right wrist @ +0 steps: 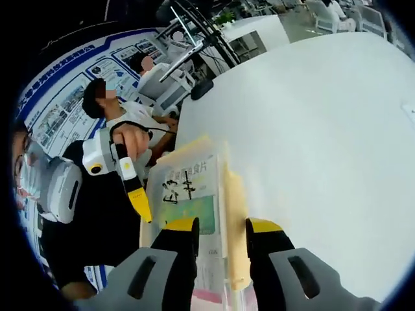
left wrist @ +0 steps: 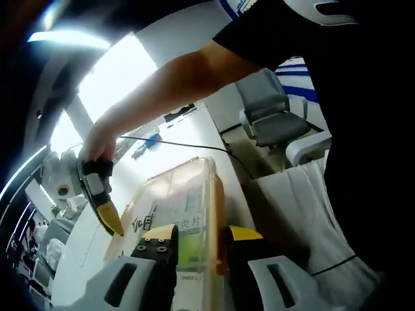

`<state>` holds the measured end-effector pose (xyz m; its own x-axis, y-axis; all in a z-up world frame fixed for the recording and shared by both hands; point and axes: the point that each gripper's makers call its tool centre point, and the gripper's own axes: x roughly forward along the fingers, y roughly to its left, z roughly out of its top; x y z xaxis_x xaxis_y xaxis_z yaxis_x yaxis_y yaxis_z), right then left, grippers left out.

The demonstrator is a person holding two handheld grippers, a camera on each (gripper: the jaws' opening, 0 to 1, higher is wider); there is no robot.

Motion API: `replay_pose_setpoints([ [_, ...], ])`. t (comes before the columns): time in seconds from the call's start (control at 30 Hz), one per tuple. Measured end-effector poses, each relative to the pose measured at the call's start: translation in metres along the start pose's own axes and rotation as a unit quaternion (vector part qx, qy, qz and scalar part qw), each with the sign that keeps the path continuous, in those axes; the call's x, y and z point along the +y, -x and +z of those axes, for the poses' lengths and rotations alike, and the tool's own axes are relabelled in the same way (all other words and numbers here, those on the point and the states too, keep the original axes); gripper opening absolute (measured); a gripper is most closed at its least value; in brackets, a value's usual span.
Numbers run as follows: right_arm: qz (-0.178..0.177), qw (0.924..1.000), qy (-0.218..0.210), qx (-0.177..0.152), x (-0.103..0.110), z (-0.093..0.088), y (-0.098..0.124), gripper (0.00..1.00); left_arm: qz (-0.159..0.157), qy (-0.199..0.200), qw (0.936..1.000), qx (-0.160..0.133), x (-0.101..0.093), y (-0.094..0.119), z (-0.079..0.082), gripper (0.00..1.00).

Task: Arrange the small medicine boxes into an aligned row inside the storage area until every box is upright, visible, and separated from the surrounding clutter.

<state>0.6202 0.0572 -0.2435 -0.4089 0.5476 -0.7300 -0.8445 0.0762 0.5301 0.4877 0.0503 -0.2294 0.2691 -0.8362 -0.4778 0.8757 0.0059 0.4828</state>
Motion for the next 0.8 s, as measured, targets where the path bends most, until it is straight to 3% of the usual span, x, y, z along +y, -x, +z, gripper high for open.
replay_pose_setpoints([
  [0.1,0.002,0.9999,0.006,0.008,-0.0002,-0.0022,0.0010,0.27,-0.001,-0.004,1.0000,-0.006,-0.0011,0.0000,-0.0003,0.27],
  [0.17,0.009,0.9999,0.006,0.004,0.0000,-0.0027,0.0006,0.26,-0.010,-0.044,0.9990,-0.003,-0.0032,-0.0018,0.0021,0.27],
  [0.5,0.026,0.9996,0.004,0.010,0.0021,-0.0037,-0.0009,0.24,-0.017,-0.020,0.9996,-0.011,-0.0012,-0.0038,0.0023,0.26],
  [0.57,0.030,0.9994,-0.011,0.011,0.0022,-0.0040,-0.0028,0.23,-0.022,-0.020,0.9994,-0.015,-0.0012,-0.0050,0.0032,0.26],
  [0.8,0.032,0.9995,0.001,0.002,0.0070,-0.0063,0.0000,0.24,-0.024,-0.015,0.9993,-0.022,0.0003,-0.0046,0.0013,0.26],
])
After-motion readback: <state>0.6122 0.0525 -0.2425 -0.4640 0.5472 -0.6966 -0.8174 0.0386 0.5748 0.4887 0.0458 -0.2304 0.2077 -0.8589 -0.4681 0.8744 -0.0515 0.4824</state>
